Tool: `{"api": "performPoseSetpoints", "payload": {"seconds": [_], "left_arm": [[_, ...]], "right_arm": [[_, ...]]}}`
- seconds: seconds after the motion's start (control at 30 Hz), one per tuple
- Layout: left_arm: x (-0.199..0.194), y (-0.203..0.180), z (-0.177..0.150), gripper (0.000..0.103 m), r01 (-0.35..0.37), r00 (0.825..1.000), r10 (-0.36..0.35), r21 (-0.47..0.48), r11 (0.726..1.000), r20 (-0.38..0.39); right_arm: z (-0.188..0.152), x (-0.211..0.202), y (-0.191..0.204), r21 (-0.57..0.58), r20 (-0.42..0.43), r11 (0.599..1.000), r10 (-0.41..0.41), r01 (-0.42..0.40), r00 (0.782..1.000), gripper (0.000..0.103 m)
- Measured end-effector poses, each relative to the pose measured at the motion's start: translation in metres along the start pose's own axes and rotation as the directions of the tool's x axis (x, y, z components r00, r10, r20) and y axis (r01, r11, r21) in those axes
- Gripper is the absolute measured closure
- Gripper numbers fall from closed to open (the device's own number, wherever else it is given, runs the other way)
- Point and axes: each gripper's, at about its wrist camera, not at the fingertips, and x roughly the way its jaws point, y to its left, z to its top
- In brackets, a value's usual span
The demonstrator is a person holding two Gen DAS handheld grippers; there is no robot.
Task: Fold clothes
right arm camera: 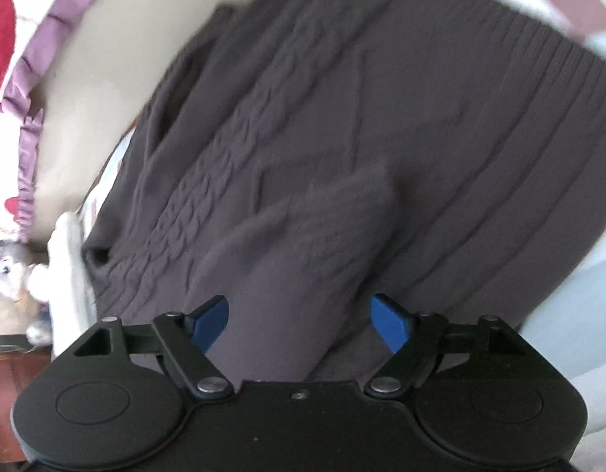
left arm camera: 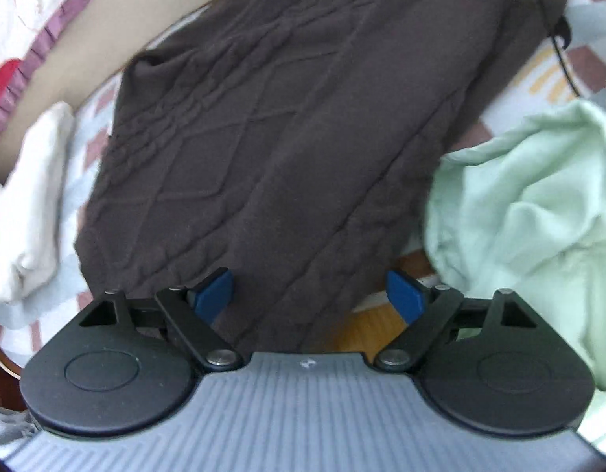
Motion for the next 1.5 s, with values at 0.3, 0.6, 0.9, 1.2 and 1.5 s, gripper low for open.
{"api": "performPoseSetpoints", "payload": {"seconds": [0.3, 0.6, 0.9, 1.2, 1.5], "left_arm": [[-0.014, 0.062, 0.013, 0.08, 0.065, 0.996, -0.042, -0.312, 0.948, 0.08], [0.014, 0.145, 0.01, 0.077, 0.142, 0.985, -0.044, -0.635, 0.76, 0.167], [0.052, 0.167, -0.023, 0.069, 0.176, 0.984, -0.068, -0.833, 0.524, 0.165], [-0.008, 0.159, -0.024, 0.057, 0.081, 0.987, 0.04, -0.689, 0.72, 0.158], [-0.025, 0.112, -0.032, 0.033, 0.147, 0.984, -0.083, -0.463, 0.874, 0.156]], "right_arm": [[-0.013, -0.01, 0.034, -0.279, 0.095, 0.951, 0.167, -0.134, 0.981, 0.091], [0.029, 0.006, 0.09, -0.42, 0.284, 0.889, 0.318, -0.181, 0.904, 0.092], [0.023, 0.018, 0.084, -0.411, 0.182, 0.879, 0.341, -0.244, 0.922, 0.052], [-0.026, 0.069, 0.077, -0.324, -0.281, 0.9, 0.201, -0.29, 0.938, 0.037], [-0.048, 0.074, 0.118, -0.67, -0.078, 0.74, 0.009, -0.059, 0.997, 0.042]]}}
